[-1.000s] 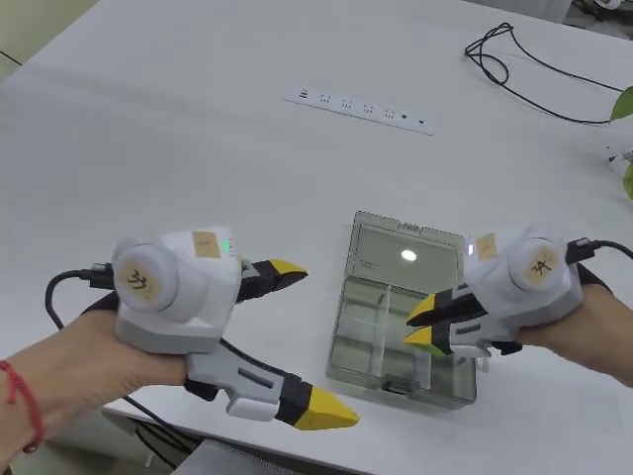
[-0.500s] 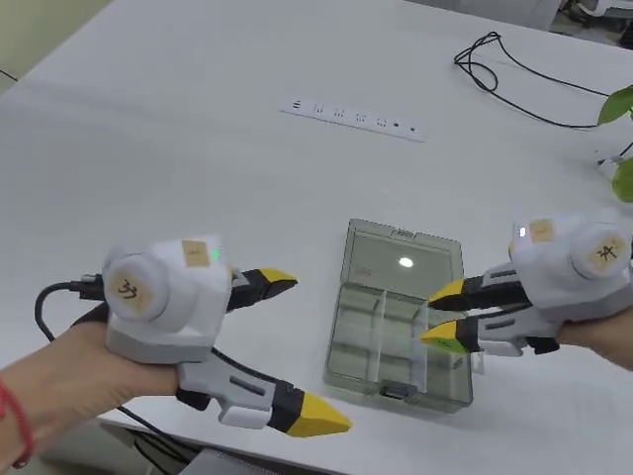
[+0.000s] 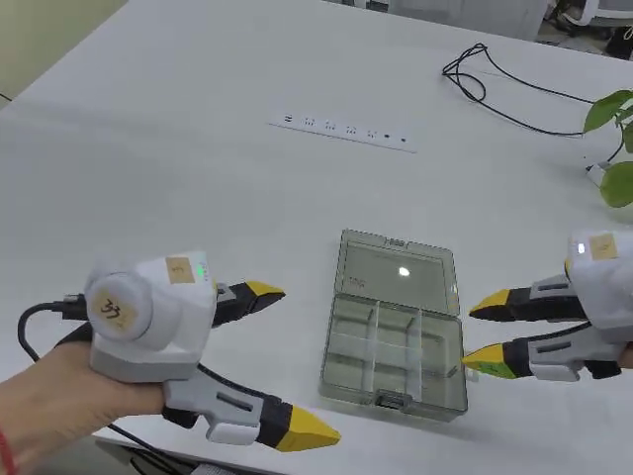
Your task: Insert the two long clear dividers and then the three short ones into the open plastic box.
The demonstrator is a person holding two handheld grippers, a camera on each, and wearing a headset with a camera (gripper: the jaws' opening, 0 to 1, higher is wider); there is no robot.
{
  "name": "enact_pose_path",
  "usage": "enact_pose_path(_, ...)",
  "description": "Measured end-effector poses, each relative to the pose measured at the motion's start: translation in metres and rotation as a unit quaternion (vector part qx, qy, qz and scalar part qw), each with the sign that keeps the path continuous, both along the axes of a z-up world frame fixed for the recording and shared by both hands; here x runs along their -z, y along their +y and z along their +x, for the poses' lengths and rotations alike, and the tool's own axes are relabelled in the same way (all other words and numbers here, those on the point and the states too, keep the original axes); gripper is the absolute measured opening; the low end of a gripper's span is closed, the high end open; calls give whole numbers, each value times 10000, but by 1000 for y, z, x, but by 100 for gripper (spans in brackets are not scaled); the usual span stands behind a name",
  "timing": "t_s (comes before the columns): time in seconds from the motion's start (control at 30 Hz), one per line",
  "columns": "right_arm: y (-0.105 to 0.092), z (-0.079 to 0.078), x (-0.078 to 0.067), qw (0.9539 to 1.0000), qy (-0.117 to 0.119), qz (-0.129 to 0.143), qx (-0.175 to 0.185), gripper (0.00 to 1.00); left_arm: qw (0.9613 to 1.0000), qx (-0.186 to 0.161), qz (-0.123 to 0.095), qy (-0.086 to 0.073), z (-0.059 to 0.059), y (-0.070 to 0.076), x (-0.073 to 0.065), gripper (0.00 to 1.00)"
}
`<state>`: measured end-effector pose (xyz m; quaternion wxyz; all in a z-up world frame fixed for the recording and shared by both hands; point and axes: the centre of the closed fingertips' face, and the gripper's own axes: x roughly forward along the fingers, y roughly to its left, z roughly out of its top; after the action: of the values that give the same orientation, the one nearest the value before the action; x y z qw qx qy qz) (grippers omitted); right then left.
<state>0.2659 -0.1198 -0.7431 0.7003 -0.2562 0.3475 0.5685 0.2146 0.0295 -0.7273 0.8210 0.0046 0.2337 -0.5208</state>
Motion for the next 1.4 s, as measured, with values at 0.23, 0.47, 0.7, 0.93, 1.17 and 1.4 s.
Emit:
enact_pose_path(0.23,-31,-5,3,9997,14,-232,105,44,10000,19,15,26,-2,0,1,100)
enact_pose_path(0.47,-62,-10,14,9985,95,-535,108,46,10000,29,12,52,-2,0,2,100)
enact_pose_path(0.7,-93,-12,30,9961,224,-844,93,49,10000,30,9,59,0,-1,1,100)
enact_pose_path(0.93,-120,-11,50,9919,292,-1239,-44,51,10000,20,-13,74,2,-1,0,100)
enact_pose_path(1.17,-150,-15,76,9814,371,-1840,-395,52,9999,-16,-14,103,3,0,1,100)
enact_pose_path(1.4,-166,-16,93,9724,346,-2214,-647,50,9999,-40,-24,146,4,0,2,100)
